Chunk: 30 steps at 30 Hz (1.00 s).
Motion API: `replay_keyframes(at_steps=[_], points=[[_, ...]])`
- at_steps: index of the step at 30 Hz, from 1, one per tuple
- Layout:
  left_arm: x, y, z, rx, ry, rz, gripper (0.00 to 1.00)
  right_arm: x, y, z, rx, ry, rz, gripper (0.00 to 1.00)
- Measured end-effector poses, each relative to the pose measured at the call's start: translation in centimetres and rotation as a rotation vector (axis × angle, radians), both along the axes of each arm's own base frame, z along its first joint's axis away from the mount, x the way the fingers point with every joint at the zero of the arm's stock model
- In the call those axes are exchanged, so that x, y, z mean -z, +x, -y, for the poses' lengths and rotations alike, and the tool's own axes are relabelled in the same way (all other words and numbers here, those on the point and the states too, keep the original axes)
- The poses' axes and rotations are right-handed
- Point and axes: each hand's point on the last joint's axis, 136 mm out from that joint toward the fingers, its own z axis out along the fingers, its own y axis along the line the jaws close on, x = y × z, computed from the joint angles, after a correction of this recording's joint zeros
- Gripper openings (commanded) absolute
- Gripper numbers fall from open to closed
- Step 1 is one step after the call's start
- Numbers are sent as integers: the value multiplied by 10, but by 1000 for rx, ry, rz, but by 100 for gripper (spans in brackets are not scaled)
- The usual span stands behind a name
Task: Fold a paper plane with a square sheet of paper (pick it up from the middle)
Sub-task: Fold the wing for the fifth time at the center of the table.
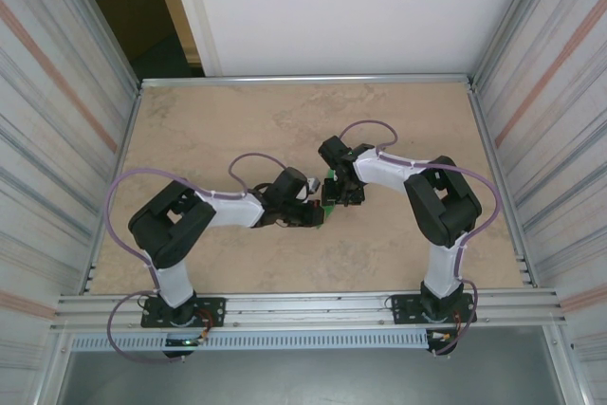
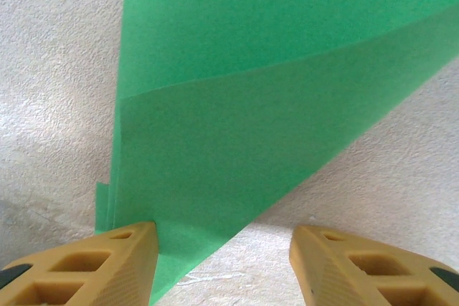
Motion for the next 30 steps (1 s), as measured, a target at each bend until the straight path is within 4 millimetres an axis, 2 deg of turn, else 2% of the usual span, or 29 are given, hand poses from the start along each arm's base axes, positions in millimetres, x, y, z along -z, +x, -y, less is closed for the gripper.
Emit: replay_keyframes(at_steps=[10, 15, 23, 30], points=[[8, -6, -4, -19, 22, -19, 0, 2, 0, 2, 26, -10, -3, 52], [6, -7, -5, -28, 18, -16, 0, 2, 0, 2, 31, -10, -4, 51], [-26, -2, -9, -57, -24, 21, 15, 2, 0, 1, 34, -5, -5, 52], [-17, 1, -17, -100, -3, -28, 25, -1, 0, -2, 47, 30, -6, 56]])
